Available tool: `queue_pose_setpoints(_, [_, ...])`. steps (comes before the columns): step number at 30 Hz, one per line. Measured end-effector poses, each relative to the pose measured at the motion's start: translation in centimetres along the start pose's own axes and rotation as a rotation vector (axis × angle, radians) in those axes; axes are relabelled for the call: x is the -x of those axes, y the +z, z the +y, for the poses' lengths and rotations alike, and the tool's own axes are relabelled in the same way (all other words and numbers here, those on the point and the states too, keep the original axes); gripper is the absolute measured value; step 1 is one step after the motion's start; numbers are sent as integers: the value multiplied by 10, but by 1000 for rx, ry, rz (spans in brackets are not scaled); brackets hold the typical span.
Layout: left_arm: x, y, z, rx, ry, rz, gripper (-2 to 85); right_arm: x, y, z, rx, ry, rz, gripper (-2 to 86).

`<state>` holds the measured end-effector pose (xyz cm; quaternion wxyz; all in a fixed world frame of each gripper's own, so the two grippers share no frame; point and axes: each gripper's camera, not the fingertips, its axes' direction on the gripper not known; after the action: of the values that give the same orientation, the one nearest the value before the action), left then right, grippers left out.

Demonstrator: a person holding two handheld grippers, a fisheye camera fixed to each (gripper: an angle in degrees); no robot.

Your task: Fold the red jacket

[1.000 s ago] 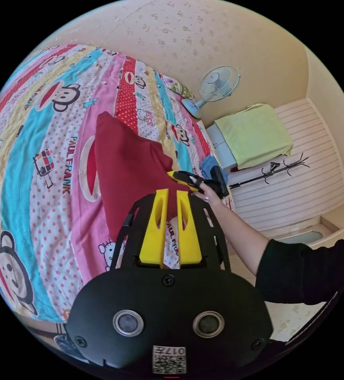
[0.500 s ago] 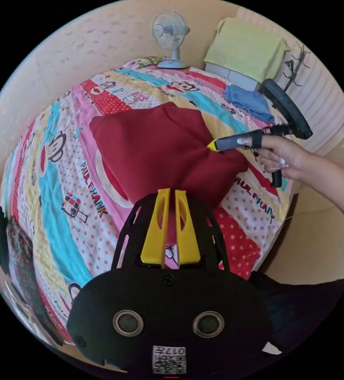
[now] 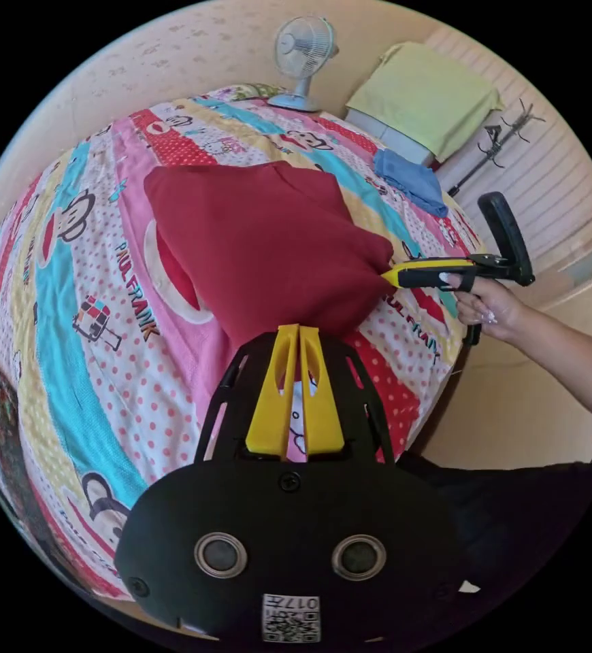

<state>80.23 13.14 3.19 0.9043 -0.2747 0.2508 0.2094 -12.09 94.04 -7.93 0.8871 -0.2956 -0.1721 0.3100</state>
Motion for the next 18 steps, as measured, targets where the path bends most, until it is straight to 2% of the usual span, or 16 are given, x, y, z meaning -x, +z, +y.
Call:
queue_pose_setpoints(4, [16, -15, -6, 25, -34, 16, -5, -15, -19, 25, -23, 50, -91, 50])
queue_pose_setpoints(7, [50, -37, 6, -31, -217, 56, 4, -18, -44, 43, -74, 79, -119, 79])
queue_pose_setpoints(10, [98, -42, 30, -196, -491, 272, 92, -31, -62, 71, -225, 188, -258, 107])
queue_pose_setpoints(12, [125, -5, 39, -140, -632, 441, 156, -42, -58, 91, -295, 272, -403, 119])
queue_pose_setpoints(14, [133, 28, 42, -77, -689, 538, 162, -50, -41, 118, -330, 363, -521, 127])
queue_pose_setpoints(16, [133, 61, 43, -37, -734, 669, 161, -52, -22, 136, -298, 432, -550, 131])
queue_pose_setpoints(18, [131, 84, 44, -51, -781, 682, 153, -48, -4, 147, -246, 454, -572, 134])
